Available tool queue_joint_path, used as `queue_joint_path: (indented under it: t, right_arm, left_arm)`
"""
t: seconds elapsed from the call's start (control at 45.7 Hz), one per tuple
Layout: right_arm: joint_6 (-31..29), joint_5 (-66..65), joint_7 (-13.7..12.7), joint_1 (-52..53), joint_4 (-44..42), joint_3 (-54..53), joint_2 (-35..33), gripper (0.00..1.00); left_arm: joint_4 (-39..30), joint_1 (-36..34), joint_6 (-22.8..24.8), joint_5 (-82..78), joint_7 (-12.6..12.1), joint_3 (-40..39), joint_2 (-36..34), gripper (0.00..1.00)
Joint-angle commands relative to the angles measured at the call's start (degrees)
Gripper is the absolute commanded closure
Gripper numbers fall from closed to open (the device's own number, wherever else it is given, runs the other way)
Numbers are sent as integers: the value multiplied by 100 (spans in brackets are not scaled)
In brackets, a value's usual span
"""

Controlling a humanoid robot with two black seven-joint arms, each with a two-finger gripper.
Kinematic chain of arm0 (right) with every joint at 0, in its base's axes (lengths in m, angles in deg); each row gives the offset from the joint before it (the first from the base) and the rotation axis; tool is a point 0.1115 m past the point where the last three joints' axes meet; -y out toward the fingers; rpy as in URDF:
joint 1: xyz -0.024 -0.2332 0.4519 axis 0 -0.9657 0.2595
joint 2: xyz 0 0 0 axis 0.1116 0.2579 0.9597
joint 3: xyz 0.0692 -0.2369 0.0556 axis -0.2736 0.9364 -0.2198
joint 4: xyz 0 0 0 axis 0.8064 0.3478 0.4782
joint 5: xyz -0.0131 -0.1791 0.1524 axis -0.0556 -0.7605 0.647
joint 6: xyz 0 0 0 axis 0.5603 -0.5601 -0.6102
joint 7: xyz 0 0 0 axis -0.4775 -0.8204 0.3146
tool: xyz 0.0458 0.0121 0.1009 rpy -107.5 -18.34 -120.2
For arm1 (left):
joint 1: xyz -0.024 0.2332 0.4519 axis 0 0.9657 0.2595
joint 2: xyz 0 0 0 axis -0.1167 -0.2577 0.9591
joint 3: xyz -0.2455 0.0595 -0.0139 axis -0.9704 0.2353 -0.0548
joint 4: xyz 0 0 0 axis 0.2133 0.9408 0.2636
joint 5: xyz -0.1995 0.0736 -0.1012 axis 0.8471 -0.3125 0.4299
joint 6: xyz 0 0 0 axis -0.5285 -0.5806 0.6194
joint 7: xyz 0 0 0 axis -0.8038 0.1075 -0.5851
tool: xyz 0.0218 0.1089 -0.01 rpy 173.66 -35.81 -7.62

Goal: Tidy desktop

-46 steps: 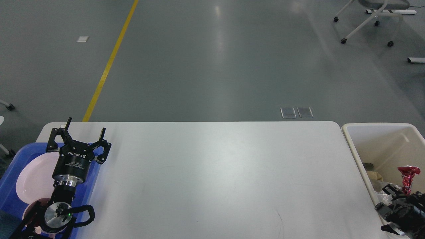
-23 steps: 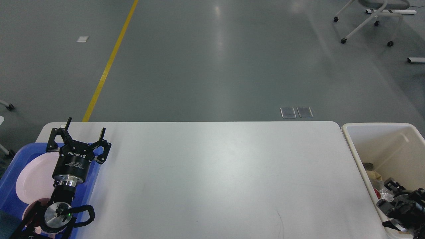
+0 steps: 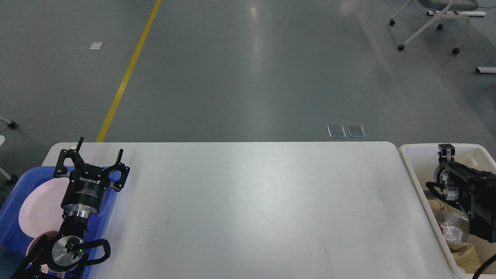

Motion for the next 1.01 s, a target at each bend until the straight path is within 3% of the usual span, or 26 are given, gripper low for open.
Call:
queue_joint_path:
  t: [0.0, 0.241, 0.372, 0.459, 0.481, 0.59, 0.634, 0.744, 0.984]
  right_arm:
    - [-6, -474, 2, -53, 966, -1182, -383, 0]
    - [-181, -1046, 81, -870, 1765, -4100, -138, 0]
    - [-761, -1160, 756, -1836, 2505, -5744, 249, 0]
    - [-999, -1520, 1581, -2215, 2742, -6018, 512, 0]
    - [-1043, -1625, 2036, -2328, 2786, -6062, 626, 0]
    - [-1402, -1688, 3822, -2689, 2743, -6080, 742, 0]
    - [-1648, -1696, 4263, -2769, 2690, -6019, 742, 0]
    - [-2185, -1705, 4344, -2989, 2681, -5992, 847, 0]
    - [-2107, -1705, 4335, -3033, 2664, -5983, 1102, 0]
  left_arm:
    - [0, 0, -6, 0, 0, 0, 0, 4]
    - [0, 0, 3, 0, 0, 0, 0, 4]
    - [0, 0, 3, 0, 0, 0, 0, 4]
    - [0, 0, -6, 0, -8, 0, 0, 4]
    - [0, 0, 2, 0, -8, 0, 0, 4]
    - [0, 0, 2, 0, 0, 0, 0, 4]
    - [0, 0, -6, 0, 0, 0, 0, 4]
    - [0, 0, -6, 0, 0, 0, 0, 4]
    - [0, 0, 3, 0, 0, 0, 0, 4]
